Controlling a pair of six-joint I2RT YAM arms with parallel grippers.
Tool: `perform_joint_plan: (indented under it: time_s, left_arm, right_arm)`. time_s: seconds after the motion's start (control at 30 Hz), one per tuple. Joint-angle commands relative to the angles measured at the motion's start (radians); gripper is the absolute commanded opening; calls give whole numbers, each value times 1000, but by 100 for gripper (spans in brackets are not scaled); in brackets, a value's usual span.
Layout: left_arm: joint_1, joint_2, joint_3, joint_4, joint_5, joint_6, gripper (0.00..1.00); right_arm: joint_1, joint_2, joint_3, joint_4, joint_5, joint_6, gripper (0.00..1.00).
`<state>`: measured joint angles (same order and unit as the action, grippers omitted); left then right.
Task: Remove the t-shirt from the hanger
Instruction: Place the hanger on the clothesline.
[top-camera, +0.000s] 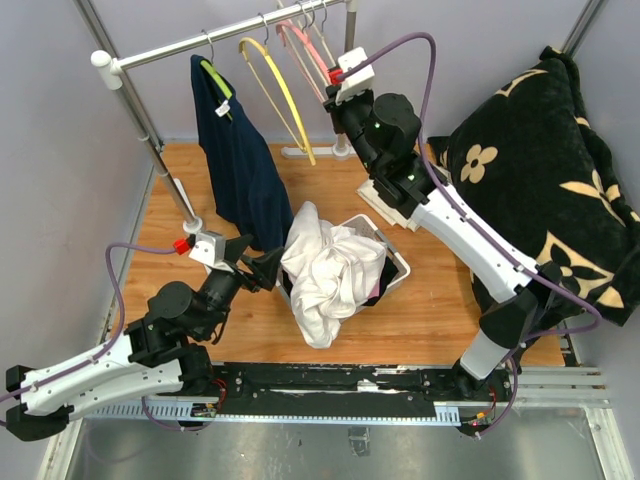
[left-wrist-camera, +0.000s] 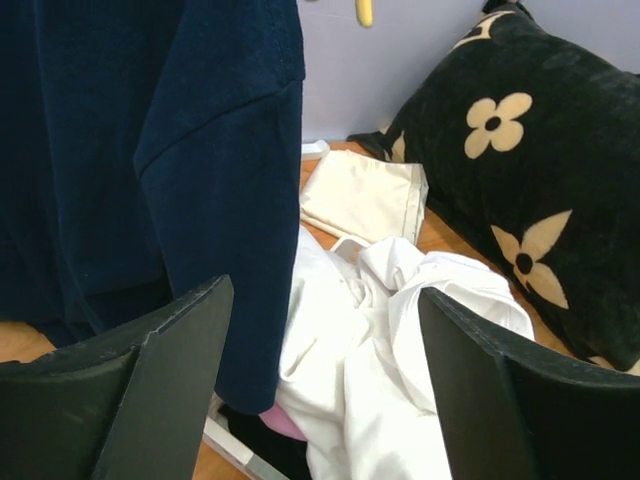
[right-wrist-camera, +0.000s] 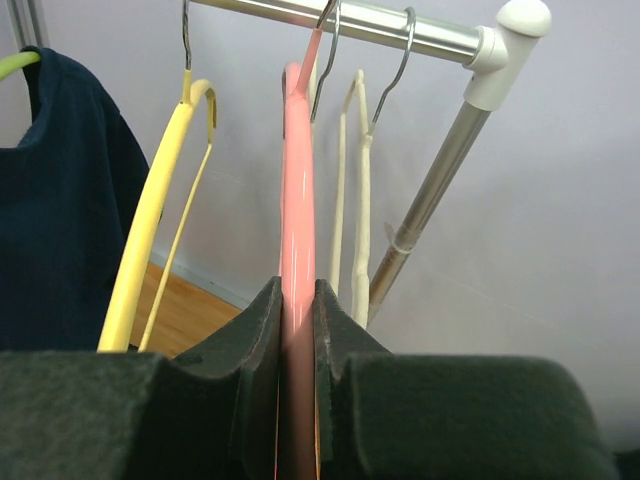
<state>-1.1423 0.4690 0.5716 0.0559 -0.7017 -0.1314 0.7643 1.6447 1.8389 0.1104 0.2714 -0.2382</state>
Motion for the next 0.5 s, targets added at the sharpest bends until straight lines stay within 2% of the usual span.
perform_joint_plan:
  time_s: [0.0, 0.03, 0.07, 0.1, 0.47]
  left_arm:
    - [-9, -5, 47, -6, -40, 23, 86]
    - [-8, -3, 50, -12, -43, 27, 90]
    - [-8, -3, 54, -15, -44, 30, 98]
    - [-9, -2, 58, -16, -45, 35, 99]
    - [-8, -3, 63, -12, -89, 35, 100]
  right_arm:
    - [-27, 36, 53, 104, -40, 5, 1]
    - [-31, 45, 59, 105, -49, 10, 1]
    - [-36, 55, 70, 105, -55, 15, 1]
    - [-39, 64, 78, 106, -62, 20, 1]
    - [-57, 166, 167, 70, -114, 54, 1]
